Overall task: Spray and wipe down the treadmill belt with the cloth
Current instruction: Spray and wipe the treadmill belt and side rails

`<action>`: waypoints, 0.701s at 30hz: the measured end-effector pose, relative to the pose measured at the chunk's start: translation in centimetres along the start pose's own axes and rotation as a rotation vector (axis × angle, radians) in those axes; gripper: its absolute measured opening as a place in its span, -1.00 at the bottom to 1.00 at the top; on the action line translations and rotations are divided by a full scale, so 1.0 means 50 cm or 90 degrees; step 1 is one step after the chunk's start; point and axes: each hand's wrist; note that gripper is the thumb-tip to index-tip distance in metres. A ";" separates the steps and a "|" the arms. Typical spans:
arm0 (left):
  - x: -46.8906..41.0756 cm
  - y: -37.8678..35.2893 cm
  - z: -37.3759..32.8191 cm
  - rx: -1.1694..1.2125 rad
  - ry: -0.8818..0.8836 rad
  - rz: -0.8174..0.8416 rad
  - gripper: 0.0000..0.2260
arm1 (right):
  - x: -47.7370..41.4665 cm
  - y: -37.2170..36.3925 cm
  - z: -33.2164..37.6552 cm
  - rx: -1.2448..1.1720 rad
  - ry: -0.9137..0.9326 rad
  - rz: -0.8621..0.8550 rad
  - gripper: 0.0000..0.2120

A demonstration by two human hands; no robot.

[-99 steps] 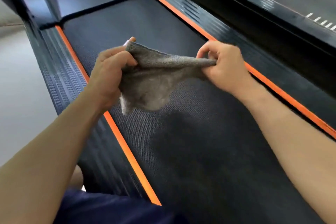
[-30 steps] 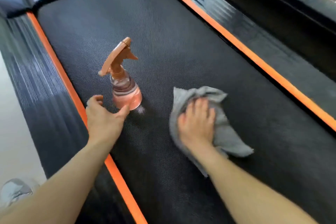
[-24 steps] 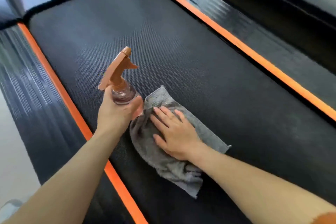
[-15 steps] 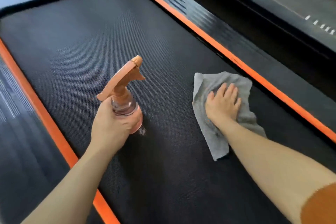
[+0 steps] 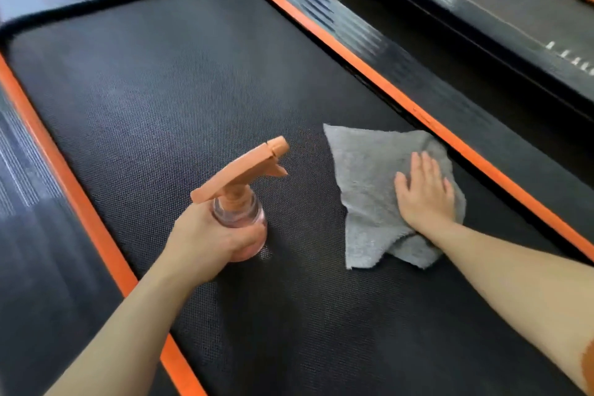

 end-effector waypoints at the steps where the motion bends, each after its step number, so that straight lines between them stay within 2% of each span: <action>1: 0.005 -0.001 -0.003 0.000 0.003 0.010 -0.47 | 0.013 -0.002 -0.034 -0.001 -0.036 0.004 -0.38; 5: 0.043 -0.050 -0.040 -0.005 -0.033 0.108 -0.57 | 0.095 0.003 -0.168 -0.020 -0.177 0.025 -0.35; 7: 0.066 -0.085 -0.061 -0.038 -0.062 0.160 -0.56 | 0.127 0.006 -0.201 -0.035 -0.236 0.022 -0.35; 9: 0.085 -0.118 -0.067 -0.058 -0.081 0.214 -0.47 | 0.123 0.008 -0.180 -0.057 -0.291 0.024 -0.38; 11: 0.108 -0.157 -0.077 -0.055 -0.064 0.256 -0.48 | 0.104 0.015 -0.129 -0.073 -0.326 0.033 -0.39; 13: 0.129 -0.188 -0.076 -0.068 -0.059 0.259 -0.49 | 0.094 0.014 -0.061 -0.058 -0.243 0.042 -0.41; 17: 0.155 -0.216 -0.062 -0.079 -0.051 0.210 -0.49 | 0.065 0.009 0.076 -0.015 0.041 0.056 -0.42; 21: 0.155 -0.216 -0.049 -0.088 -0.024 0.180 -0.47 | -0.009 0.024 0.080 -0.021 0.148 0.086 -0.41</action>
Point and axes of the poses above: each hand's wrist, its own x-axis away from the middle knuckle, its own y-axis out of the back of the hand, z = x × y, and after that the axes turned 5 degrees about x, right-handed
